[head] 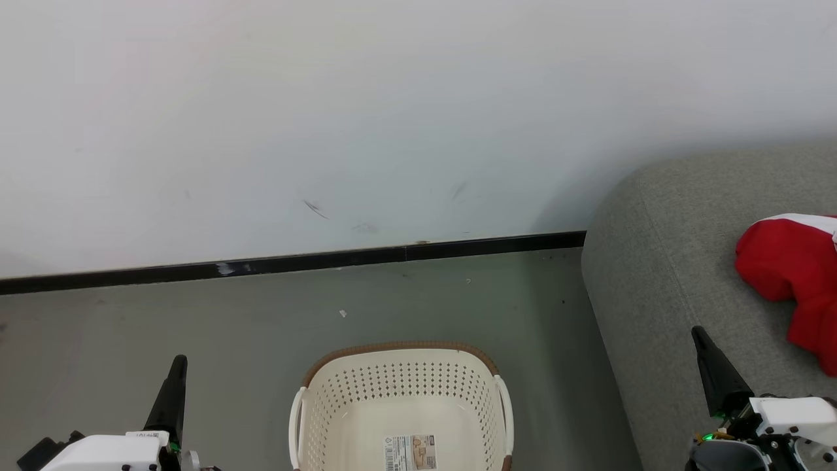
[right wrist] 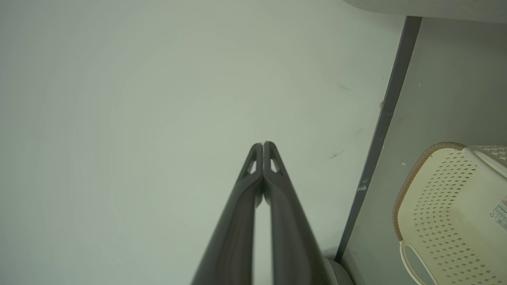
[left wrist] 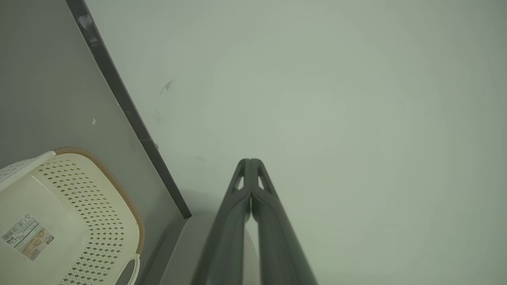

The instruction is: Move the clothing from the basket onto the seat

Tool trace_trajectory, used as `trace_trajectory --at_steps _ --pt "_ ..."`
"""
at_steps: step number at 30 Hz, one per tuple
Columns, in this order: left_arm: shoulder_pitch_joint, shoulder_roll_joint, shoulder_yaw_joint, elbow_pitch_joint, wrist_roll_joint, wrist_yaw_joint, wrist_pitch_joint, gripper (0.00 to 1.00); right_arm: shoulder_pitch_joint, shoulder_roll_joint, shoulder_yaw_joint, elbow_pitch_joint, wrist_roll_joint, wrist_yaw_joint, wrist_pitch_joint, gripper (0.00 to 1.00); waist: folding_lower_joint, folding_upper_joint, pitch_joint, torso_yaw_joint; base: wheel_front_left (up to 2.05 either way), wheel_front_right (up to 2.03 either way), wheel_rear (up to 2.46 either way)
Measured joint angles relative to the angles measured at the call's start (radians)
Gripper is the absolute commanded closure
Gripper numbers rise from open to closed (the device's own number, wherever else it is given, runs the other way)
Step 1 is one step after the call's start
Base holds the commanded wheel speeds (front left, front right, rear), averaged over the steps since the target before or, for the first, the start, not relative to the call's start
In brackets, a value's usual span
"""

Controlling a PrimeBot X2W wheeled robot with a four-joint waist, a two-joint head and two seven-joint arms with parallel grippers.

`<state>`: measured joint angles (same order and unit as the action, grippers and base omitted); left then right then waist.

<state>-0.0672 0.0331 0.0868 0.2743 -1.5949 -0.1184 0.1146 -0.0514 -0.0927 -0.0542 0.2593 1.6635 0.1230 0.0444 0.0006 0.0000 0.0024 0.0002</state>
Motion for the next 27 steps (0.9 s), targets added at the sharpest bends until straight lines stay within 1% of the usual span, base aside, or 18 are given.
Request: trace_trajectory --at_steps 27 --pt "-0.003 0.0 0.0 0.0 0.0 0.0 0.0 1.0 0.0 0.002 -0.002 0.003 0.0 0.0 0.001 1.0 -0.0002 0.0 0.0 0.0 0.0 0.0 0.0"
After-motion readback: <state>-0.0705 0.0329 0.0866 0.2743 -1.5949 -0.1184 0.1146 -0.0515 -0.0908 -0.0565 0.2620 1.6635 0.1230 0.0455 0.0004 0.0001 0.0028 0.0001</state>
